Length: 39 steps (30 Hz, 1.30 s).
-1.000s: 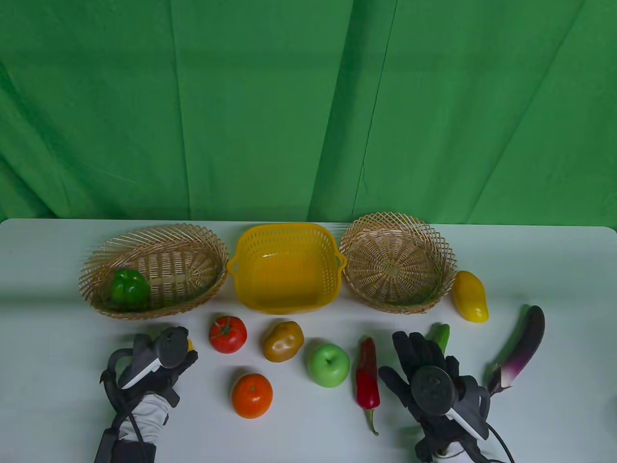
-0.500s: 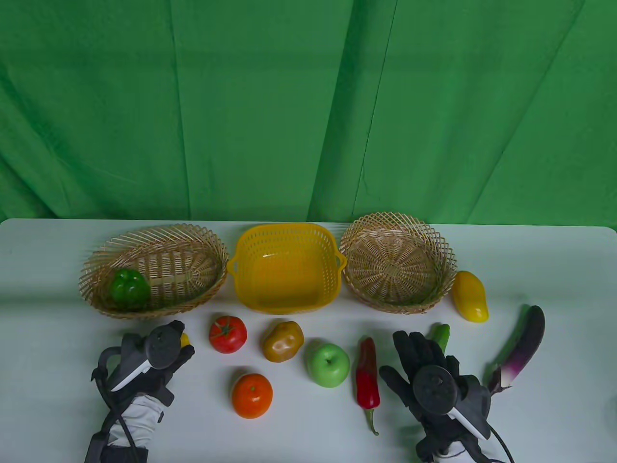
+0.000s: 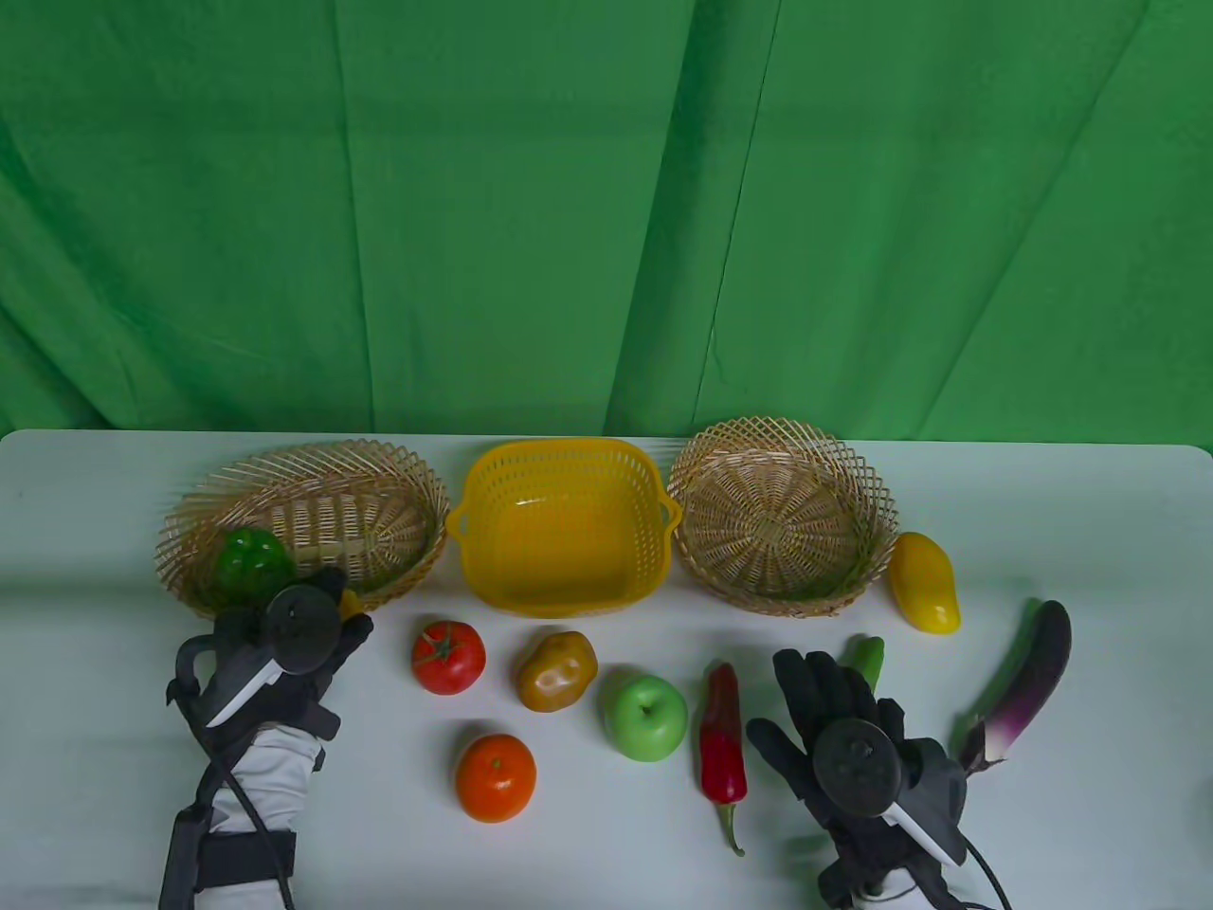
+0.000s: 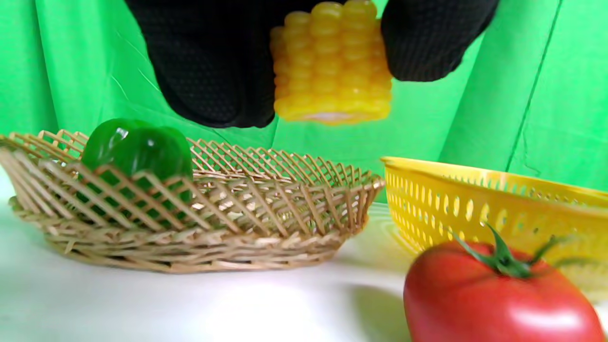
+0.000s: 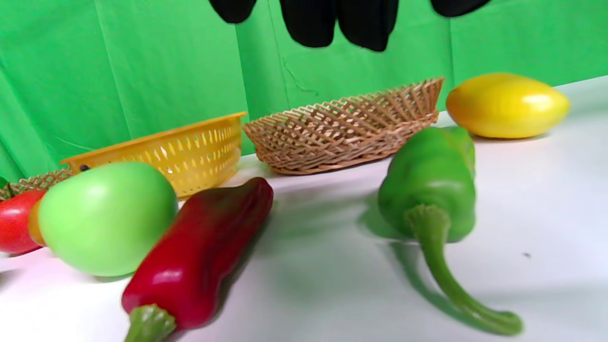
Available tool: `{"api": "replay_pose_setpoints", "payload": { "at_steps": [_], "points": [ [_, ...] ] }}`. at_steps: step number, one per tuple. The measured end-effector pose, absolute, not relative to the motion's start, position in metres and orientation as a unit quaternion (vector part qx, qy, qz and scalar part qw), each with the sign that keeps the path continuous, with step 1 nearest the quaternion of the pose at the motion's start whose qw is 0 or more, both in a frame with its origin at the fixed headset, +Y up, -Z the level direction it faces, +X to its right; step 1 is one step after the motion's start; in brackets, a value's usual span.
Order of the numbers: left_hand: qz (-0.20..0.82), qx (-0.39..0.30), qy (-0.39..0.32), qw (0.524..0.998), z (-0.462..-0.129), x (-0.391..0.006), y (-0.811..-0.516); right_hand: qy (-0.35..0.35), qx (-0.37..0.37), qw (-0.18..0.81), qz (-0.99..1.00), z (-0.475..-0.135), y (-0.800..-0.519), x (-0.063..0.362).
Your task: Place 10 objects into 3 containers, with green background
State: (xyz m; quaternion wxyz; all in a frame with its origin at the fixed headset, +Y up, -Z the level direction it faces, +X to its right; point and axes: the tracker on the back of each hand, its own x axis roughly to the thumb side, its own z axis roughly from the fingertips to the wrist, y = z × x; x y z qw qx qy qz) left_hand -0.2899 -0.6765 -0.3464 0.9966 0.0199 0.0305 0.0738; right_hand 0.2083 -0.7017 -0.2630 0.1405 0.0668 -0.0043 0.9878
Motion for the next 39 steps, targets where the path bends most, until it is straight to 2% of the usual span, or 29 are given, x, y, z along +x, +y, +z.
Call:
{"api": "replay_pose_setpoints", "payload": {
  "at_steps": [7, 14, 18, 31, 39],
  "points": [
    [0.070, 0.030, 0.069, 0.995, -0.374, -0.290, -0.672, -0.005, 0.063, 0.143, 0.988, -0.264, -0.701, 0.210],
    [0.010, 0.005, 0.112, 0.994, -0.396, -0.287, -0.686, -0.002, 0.057, 0.140, 0.988, -0.265, -0.702, 0.212],
    [0.010, 0.001, 0.131, 0.991, -0.403, -0.290, -0.694, 0.003, 0.055, 0.136, 0.989, -0.266, -0.704, 0.212],
    [-0.007, -0.022, 0.136, 0.990, -0.416, -0.289, -0.712, 0.009, 0.053, 0.130, 0.990, -0.266, -0.704, 0.211],
    [-0.013, 0.010, 0.117, 0.993, -0.409, -0.287, -0.701, 0.016, 0.050, 0.126, 0.991, -0.265, -0.702, 0.210]
  ]
}}
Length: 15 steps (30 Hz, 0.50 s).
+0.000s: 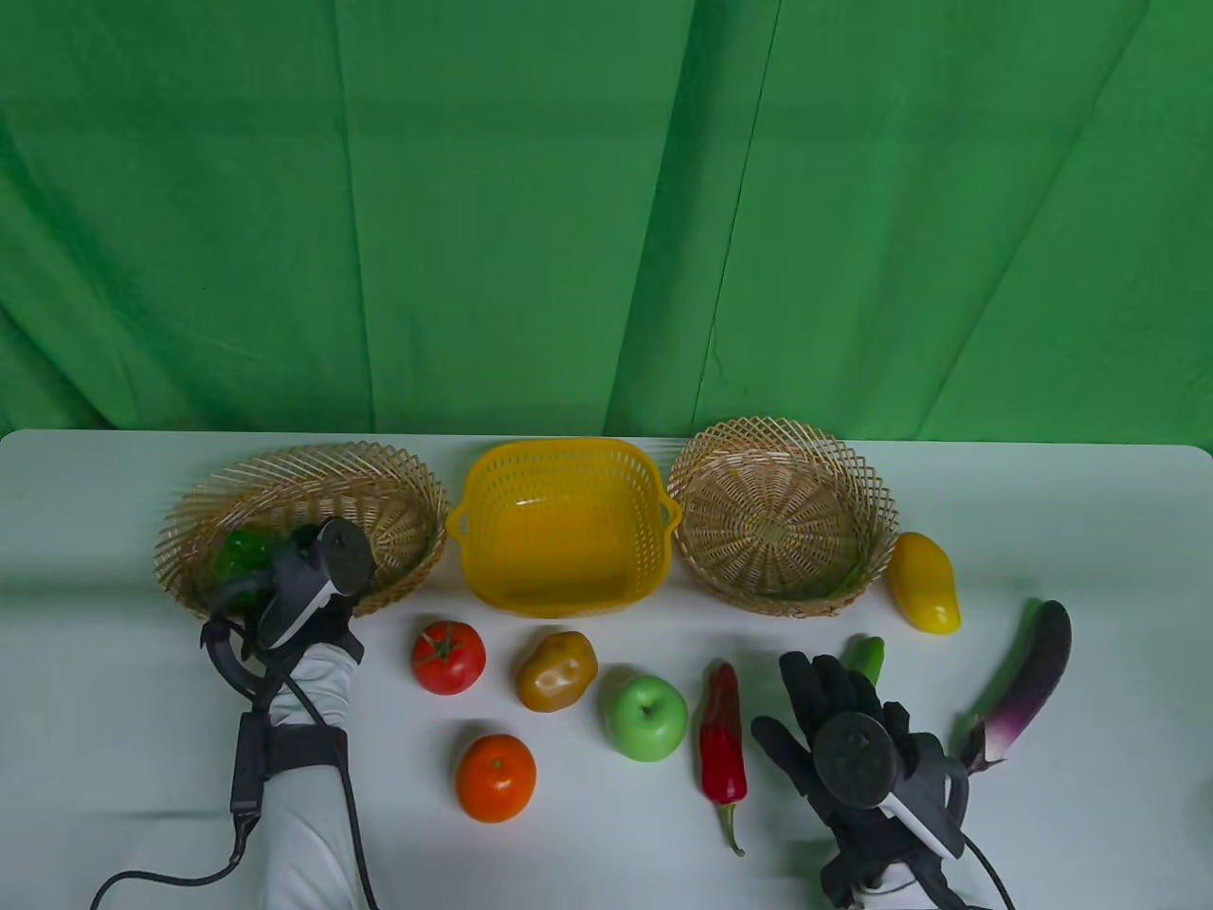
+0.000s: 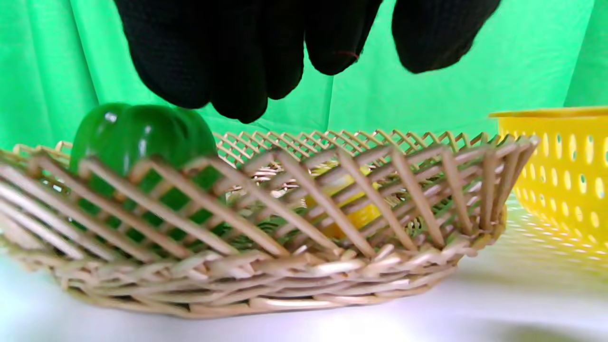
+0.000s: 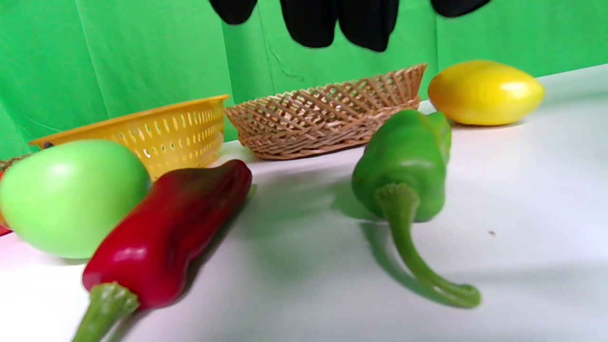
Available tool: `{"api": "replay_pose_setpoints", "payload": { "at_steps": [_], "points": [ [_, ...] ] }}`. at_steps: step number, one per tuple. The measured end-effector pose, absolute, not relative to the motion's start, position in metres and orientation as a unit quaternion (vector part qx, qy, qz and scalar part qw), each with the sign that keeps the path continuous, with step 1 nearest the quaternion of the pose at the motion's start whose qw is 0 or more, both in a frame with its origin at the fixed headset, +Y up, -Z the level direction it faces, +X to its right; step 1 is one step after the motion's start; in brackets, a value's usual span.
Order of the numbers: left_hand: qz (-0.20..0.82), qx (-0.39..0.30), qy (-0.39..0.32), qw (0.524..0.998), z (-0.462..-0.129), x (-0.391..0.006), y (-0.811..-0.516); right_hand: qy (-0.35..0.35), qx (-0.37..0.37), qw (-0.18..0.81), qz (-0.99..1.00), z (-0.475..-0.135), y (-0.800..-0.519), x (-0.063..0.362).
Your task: Place 10 objects into 3 containers, with green background
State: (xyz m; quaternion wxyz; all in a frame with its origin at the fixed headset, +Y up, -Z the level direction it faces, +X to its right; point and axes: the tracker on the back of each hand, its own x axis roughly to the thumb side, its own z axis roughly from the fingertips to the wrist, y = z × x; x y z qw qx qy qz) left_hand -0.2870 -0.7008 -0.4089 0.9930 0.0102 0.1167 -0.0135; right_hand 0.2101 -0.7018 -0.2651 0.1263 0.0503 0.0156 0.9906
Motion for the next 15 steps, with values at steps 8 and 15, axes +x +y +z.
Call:
{"api": "replay_pose_setpoints", "payload": {
  "at_steps": [8, 15],
  "points": [
    [0.021, 0.042, 0.072, 0.996, -0.395, -0.281, -0.690, 0.014, 0.056, 0.127, 0.990, -0.264, -0.700, 0.208],
    [0.039, 0.074, 0.001, 0.996, -0.374, -0.266, -0.685, 0.010, 0.061, 0.129, 0.990, -0.263, -0.697, 0.206]
  ]
}}
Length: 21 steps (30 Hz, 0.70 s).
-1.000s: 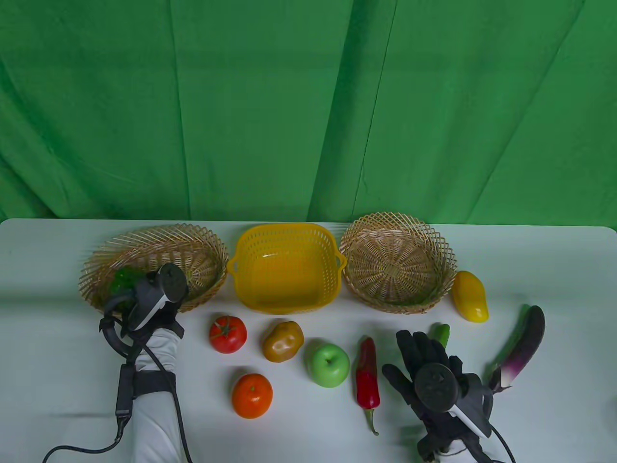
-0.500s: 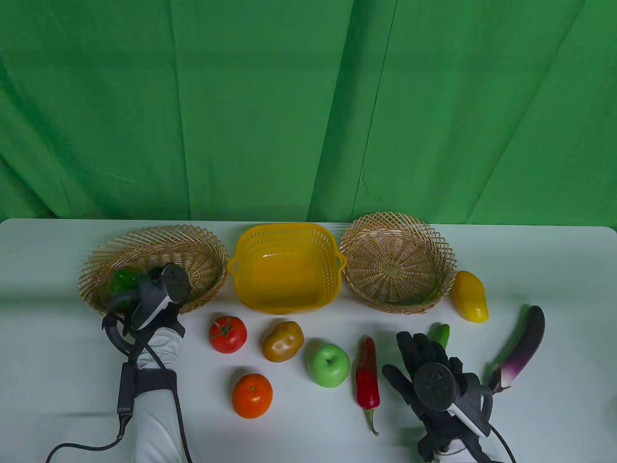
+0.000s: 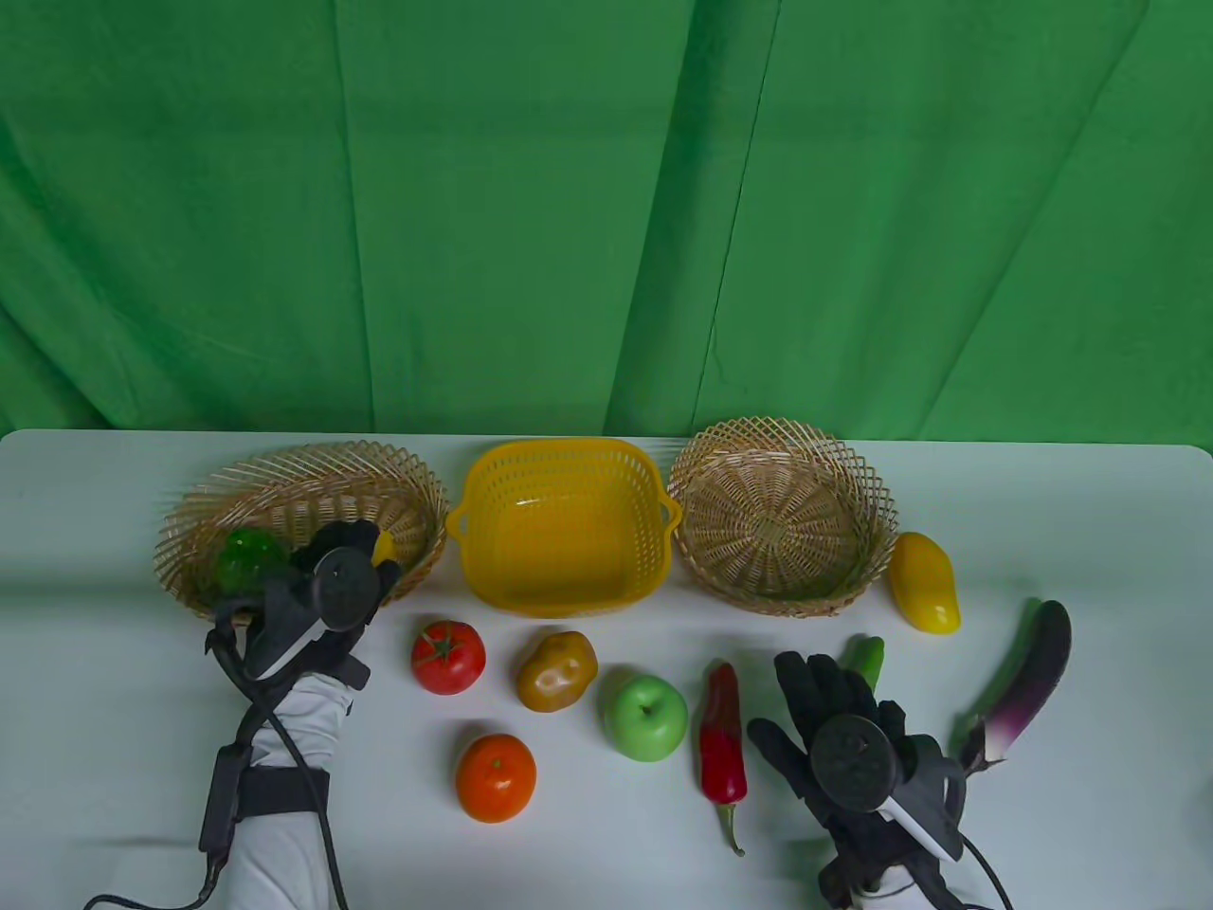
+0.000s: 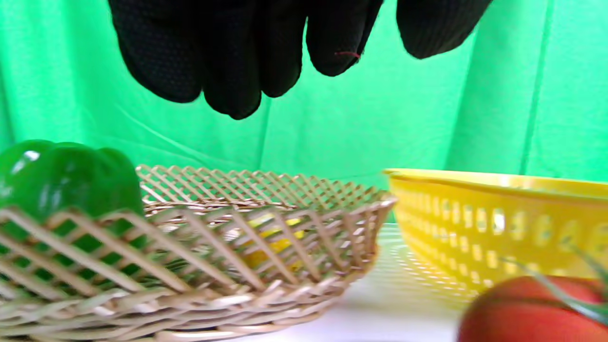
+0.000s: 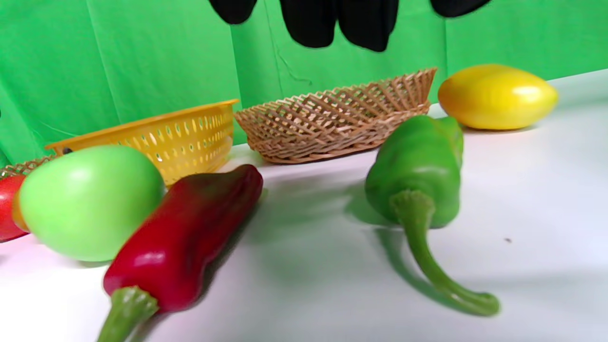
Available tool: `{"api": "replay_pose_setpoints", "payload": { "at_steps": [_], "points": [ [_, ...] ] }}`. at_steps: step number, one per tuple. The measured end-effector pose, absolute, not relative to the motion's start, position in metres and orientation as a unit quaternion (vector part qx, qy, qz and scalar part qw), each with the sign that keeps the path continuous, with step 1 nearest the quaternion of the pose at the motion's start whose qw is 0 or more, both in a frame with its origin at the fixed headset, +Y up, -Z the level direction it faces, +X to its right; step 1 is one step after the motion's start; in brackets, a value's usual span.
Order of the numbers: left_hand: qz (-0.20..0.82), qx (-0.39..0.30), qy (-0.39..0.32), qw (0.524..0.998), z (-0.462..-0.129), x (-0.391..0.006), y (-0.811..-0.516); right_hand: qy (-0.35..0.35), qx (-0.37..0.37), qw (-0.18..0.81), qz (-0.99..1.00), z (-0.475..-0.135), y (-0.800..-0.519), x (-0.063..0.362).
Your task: Place 10 objects into 3 containers, with green background
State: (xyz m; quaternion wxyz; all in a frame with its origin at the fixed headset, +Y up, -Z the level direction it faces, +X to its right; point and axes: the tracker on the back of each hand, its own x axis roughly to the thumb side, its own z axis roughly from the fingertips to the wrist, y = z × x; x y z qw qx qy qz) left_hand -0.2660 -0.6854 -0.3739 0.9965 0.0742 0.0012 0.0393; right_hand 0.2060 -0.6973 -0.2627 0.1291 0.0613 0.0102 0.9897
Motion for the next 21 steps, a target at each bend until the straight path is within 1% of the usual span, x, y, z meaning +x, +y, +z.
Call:
{"api": "replay_pose_setpoints", "payload": {
  "at_steps": [4, 8, 13, 21],
  "points": [
    [0.065, 0.084, -0.034, 0.994, -0.362, -0.258, -0.689, 0.008, 0.065, 0.129, 0.989, -0.262, -0.696, 0.204],
    [0.122, 0.093, -0.070, 0.986, -0.348, -0.250, -0.696, 0.005, 0.067, 0.132, 0.989, -0.261, -0.694, 0.204],
    [0.116, 0.081, -0.088, 0.986, -0.342, -0.243, -0.708, 0.002, 0.068, 0.134, 0.989, -0.260, -0.694, 0.205],
    [0.116, 0.018, -0.122, 0.986, -0.337, -0.225, -0.739, 0.002, 0.068, 0.134, 0.989, -0.261, -0.696, 0.205]
  ]
}}
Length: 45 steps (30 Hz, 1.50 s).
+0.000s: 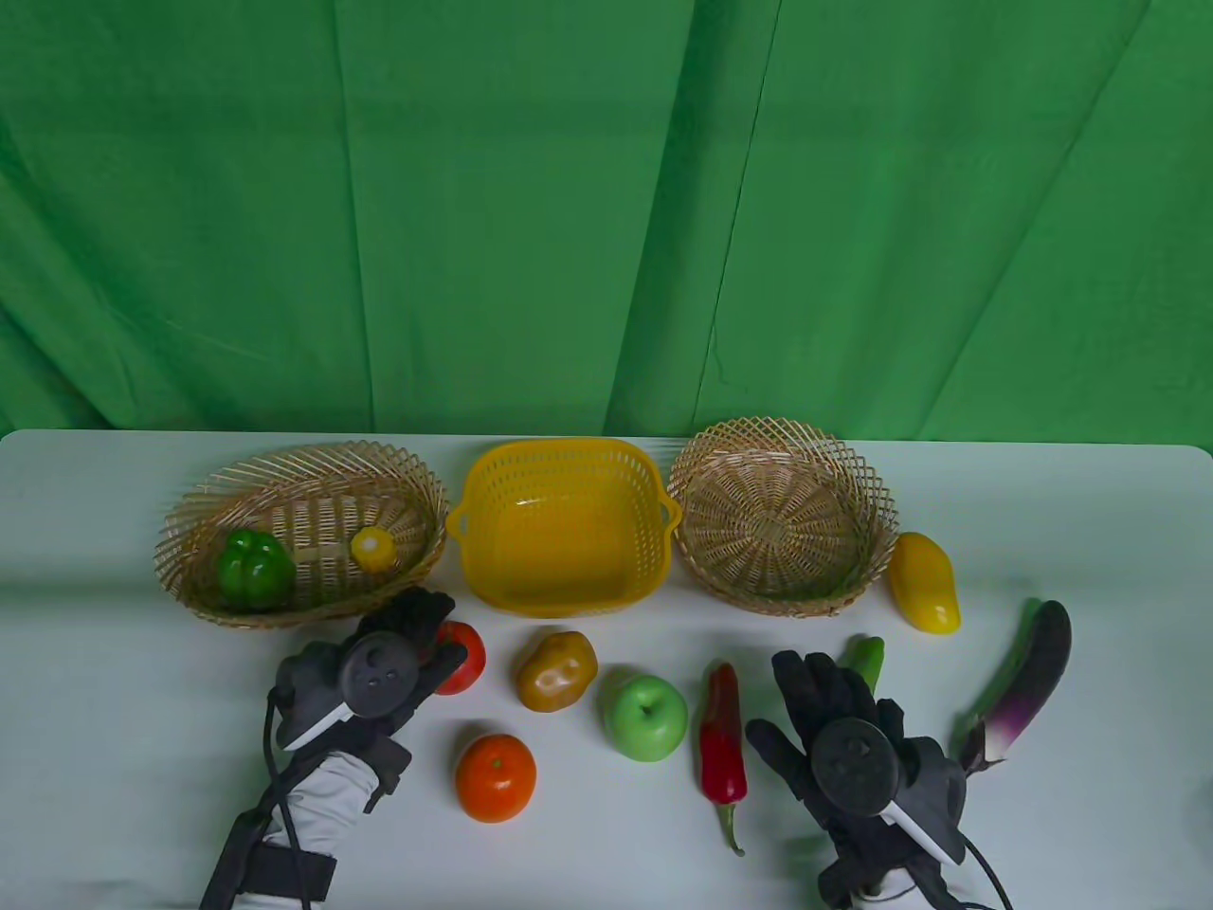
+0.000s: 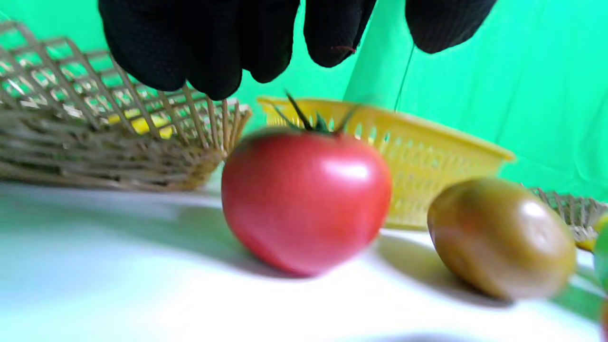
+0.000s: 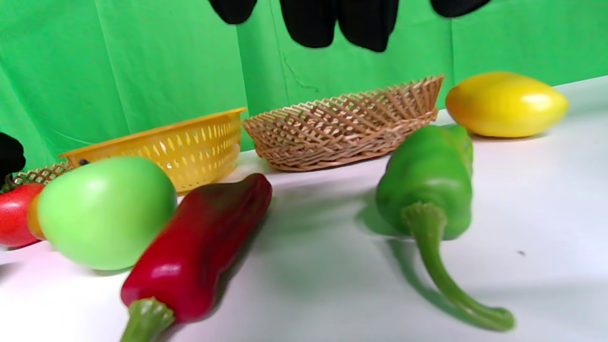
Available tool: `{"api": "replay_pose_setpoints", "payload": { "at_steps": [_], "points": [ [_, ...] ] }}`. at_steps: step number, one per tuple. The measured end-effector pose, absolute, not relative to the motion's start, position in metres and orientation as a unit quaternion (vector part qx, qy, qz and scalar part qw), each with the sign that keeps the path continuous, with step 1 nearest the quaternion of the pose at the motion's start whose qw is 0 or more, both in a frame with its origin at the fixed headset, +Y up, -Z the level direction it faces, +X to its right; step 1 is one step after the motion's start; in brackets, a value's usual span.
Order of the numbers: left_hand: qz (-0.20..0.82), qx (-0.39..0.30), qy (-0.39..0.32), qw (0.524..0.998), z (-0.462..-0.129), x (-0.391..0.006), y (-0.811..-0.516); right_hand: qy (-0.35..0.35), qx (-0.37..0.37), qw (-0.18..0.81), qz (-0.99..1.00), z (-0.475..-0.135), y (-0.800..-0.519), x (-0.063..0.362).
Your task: Place 10 objects into 3 containers, with green background
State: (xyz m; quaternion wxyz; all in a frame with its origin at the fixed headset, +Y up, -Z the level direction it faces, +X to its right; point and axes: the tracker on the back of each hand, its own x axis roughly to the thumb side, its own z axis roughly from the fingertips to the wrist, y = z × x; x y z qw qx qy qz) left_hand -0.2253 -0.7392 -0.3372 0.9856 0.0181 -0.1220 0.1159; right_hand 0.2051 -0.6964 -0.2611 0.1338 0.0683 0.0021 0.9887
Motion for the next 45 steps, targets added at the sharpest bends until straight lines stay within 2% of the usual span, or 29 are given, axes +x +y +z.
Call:
{"api": "replay_pose_setpoints", "payload": {
  "at_steps": [7, 15, 31, 45],
  "points": [
    [0.090, -0.042, -0.126, 0.987, -0.341, -0.214, -0.756, 0.005, 0.067, 0.133, 0.989, -0.261, -0.697, 0.205],
    [0.056, -0.074, -0.126, 0.988, -0.346, -0.205, -0.767, 0.012, 0.068, 0.132, 0.989, -0.262, -0.698, 0.205],
    [0.043, -0.023, -0.112, 0.992, -0.355, -0.204, -0.772, 0.013, 0.066, 0.130, 0.989, -0.263, -0.699, 0.205],
    [0.066, -0.019, -0.126, 0.990, -0.344, -0.209, -0.756, 0.010, 0.067, 0.133, 0.989, -0.264, -0.700, 0.206]
  ]
}}
